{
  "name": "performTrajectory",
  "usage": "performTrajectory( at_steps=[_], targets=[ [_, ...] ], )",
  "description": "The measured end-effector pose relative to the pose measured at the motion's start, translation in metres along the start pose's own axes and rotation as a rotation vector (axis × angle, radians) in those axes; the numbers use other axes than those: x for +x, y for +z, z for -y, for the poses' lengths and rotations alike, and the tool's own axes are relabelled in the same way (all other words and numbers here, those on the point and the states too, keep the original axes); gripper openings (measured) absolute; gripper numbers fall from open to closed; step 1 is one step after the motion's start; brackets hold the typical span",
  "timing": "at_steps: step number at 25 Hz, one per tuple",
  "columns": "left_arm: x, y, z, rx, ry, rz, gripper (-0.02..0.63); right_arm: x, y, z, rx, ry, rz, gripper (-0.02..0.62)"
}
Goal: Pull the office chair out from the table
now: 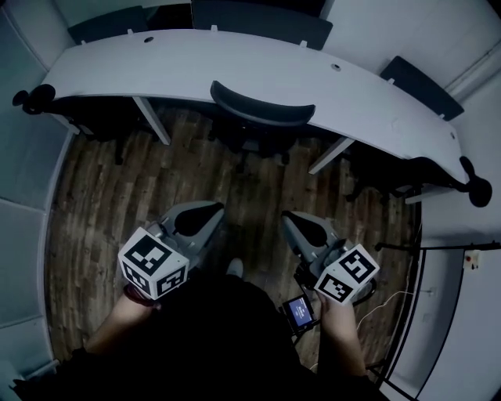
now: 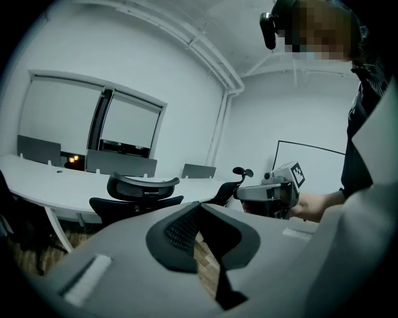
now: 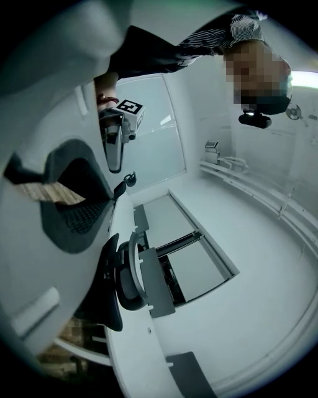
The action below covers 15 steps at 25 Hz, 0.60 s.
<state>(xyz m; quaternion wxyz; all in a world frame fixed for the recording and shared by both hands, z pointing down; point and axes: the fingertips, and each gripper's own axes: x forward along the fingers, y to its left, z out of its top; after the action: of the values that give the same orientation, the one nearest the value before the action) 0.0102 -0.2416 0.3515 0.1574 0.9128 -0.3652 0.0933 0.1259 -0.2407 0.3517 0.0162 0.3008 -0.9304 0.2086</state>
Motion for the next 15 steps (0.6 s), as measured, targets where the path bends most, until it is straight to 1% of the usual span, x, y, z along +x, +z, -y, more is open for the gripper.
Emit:
performTrajectory(
  at_steps=[2, 5, 10, 13, 15],
  targets=[
    [0.007, 0.000, 0.002, -0.004, -0.011, -0.005, 0.000, 0.000, 0.000, 0.004, 0.004, 0.002, -0.002, 0.000],
    [0.020, 0.005, 0.000, 0.001, -0.036, -0.010, 0.000, 0.002, 0.006, 0.019, 0.012, -0.019, -0.003, 0.000],
    [0.043, 0.007, -0.024, 0.009, -0.086, -0.018, 0.000, 0.019, 0.017, 0.040, -0.010, -0.062, -0.004, 0.000],
    [0.056, 0.026, -0.044, 0.013, -0.126, 0.015, 0.000, 0.033, 0.035, 0.052, -0.035, -0.098, 0.007, 0.000],
    [0.067, 0.042, -0.059, 0.026, -0.156, 0.035, 0.000, 0.044, 0.054, 0.060, -0.044, -0.126, 0.029, 0.000]
  ],
)
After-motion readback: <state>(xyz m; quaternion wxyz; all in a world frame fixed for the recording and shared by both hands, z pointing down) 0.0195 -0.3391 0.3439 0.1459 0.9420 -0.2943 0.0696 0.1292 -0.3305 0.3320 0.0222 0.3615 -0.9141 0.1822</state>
